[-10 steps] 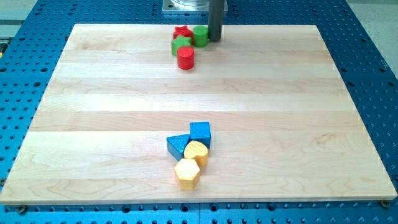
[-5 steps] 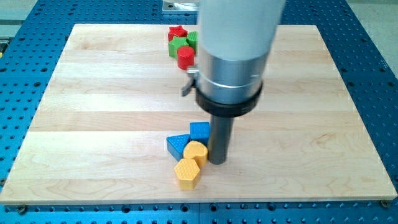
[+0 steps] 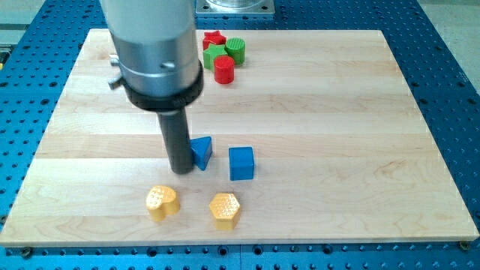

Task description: Line up the red circle hexagon and heart vertically at the left side of the board

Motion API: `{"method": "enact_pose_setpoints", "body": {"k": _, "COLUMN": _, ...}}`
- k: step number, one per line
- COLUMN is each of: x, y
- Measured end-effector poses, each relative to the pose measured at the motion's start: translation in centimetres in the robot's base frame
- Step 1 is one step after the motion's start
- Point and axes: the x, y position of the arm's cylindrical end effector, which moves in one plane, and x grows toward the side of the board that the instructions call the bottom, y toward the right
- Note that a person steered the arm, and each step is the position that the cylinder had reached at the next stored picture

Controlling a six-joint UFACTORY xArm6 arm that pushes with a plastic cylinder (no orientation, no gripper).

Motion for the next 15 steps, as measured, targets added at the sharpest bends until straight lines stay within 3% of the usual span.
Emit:
{"method": "enact_pose_setpoints", "body": {"k": 1, "x": -3.9, "y": 1.6}}
{"method": "enact_pose_setpoints", "body": {"k": 3, "x": -16.1, "y": 12.0}}
{"method": "enact_pose_setpoints", "body": {"k": 4, "x": -20.0, "y": 11.4}}
{"method": "enact_pose_setpoints", "body": {"k": 6, "x": -15.4, "y": -3.1}}
{"method": "enact_pose_setpoints", "body": {"k": 8, "x": -7.6, "y": 1.1}}
{"method": "enact_pose_setpoints", "body": {"k": 9, "x": -6.6, "y": -3.5}}
{"method": "enact_pose_setpoints", "body": {"k": 10, "x": -0.8, "y": -3.1}}
{"method": "enact_pose_setpoints", "body": {"k": 11, "x": 2.1, "y": 3.9}}
{"method": "enact_pose_setpoints", "body": {"k": 12, "x": 2.5, "y": 12.3}}
{"method": "enact_pose_setpoints", "body": {"k": 13, "x": 2.8, "y": 15.8}}
{"method": "enact_pose_setpoints", "body": {"k": 14, "x": 1.3, "y": 17.9}}
{"method": "enact_pose_setpoints", "body": {"k": 15, "x": 3.5, "y": 13.1}}
